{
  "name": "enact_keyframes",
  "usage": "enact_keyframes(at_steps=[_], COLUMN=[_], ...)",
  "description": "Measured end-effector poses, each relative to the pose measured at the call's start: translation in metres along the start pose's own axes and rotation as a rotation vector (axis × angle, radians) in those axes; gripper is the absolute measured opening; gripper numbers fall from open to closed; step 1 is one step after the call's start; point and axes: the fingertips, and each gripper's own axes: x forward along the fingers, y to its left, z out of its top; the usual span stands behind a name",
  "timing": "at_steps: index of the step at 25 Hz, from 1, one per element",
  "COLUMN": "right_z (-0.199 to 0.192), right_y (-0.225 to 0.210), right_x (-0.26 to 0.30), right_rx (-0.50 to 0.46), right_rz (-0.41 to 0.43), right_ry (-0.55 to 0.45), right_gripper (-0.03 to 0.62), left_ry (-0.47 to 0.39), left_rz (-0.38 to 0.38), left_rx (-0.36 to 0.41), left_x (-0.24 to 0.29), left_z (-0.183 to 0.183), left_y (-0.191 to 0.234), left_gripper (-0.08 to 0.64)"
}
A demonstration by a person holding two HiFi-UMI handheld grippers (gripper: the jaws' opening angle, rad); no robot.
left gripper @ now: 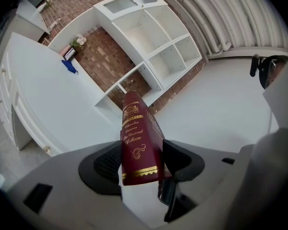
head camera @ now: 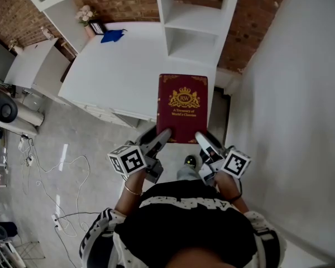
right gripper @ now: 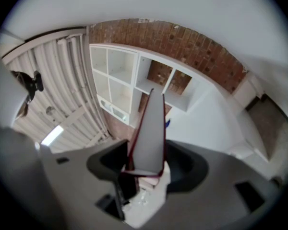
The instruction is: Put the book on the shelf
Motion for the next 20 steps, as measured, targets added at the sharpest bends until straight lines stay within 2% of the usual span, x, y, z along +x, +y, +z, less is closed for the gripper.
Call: enact_keyframes(at_steps=[14,20], right_z=[0.006,0.057], right_y=[-0.003,-0.035], right_x=[0.003,0.009], right_rx=[0.018,0.032], right_rz=[0.024,0.026], right_ry=[-0.005,0.005], right_gripper=[0.264,0.264], left_ry=[-0.004,0.0], left_rz=[0.025,0.042], left_rx=[0.02,0.012], left_x=[0.005,0.065], left_z=[0.005,0.012], left_y=[-0.003,-0.002], left_gripper=[0.282,0.282])
